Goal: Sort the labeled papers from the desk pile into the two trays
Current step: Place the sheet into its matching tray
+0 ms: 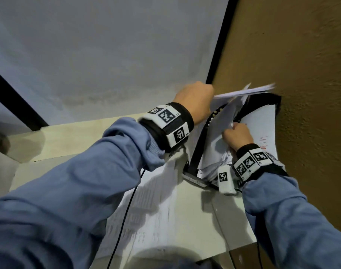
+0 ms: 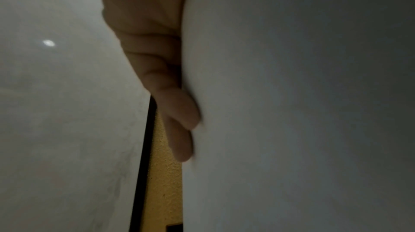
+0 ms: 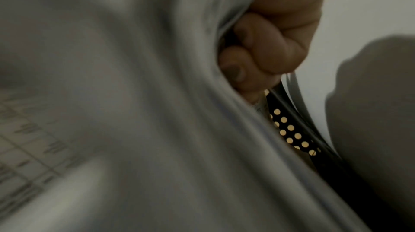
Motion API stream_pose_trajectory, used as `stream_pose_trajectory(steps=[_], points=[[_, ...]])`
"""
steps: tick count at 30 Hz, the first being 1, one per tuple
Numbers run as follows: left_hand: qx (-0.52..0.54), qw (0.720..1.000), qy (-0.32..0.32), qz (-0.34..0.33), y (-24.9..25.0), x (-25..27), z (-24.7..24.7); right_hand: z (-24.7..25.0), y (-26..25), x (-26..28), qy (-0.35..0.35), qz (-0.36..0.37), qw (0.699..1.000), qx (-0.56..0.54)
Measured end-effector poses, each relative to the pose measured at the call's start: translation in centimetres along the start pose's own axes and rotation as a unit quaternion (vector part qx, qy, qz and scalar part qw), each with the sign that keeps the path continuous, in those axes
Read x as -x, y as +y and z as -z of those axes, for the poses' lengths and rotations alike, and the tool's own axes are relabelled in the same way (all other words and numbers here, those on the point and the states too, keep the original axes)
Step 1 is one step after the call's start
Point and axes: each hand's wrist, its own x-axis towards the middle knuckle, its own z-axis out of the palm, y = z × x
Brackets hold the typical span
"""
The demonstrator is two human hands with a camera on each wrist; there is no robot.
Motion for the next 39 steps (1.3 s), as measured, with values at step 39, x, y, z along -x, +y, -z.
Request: stream_pose_trajectory(steps=[39], points=[[0.227, 0.783, -0.176, 0.552, -16.6, 22.8, -20.4, -13.9, 7.3, 11.2, -0.225, 0.137, 0.964, -0.02]])
